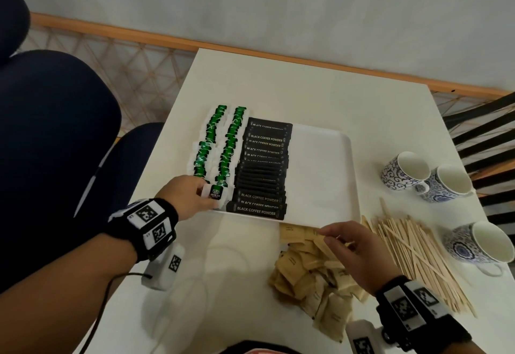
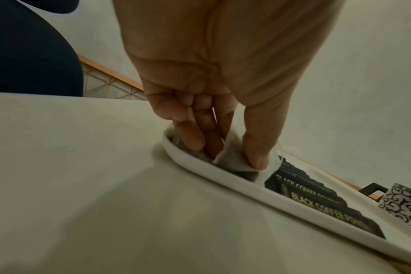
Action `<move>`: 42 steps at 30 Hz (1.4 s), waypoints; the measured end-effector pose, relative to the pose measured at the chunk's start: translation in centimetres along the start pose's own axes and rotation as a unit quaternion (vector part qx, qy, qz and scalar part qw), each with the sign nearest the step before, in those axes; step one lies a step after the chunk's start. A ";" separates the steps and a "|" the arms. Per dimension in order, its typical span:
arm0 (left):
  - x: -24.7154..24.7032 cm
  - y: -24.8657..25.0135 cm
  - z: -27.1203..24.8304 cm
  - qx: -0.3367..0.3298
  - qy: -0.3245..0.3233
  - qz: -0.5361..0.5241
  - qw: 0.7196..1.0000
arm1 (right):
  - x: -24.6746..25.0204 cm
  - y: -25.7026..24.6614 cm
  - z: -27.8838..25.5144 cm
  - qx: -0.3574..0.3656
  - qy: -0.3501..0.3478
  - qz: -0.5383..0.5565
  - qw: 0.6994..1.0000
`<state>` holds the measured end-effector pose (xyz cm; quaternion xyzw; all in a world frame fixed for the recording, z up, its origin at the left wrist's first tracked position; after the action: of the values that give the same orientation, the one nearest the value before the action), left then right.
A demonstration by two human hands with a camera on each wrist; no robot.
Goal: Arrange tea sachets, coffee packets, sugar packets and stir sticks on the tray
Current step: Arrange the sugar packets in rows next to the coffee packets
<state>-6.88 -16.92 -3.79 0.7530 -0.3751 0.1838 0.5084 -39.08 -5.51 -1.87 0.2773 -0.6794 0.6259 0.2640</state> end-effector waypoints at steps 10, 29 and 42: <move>1.1 -1.3 0.0 0.011 0.006 -0.027 1.000 | 0.2 0.1 0.0 0.012 0.005 -0.013 1.000; 1.8 -3.3 0.7 0.022 -0.007 0.103 0.994 | 0.3 0.6 0.2 -0.011 -0.009 -0.007 1.000; 2.1 -1.3 0.7 0.001 -0.021 0.027 0.999 | 0.7 0.3 0.5 -0.009 -0.007 -0.020 1.000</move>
<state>-4.57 -18.11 -3.51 0.7470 -0.4054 0.1823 0.4945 -39.82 -6.03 -1.63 0.2928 -0.6813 0.6121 0.2746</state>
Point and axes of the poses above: each hand's wrist, its own z-axis towards the middle knuckle, its own x-axis out of the back of the hand, y = z × x, the point moved 6 cm from there along z, towards the middle knuckle, and after that the axes turned 6 degrees about -z, right-handed, at the moved point
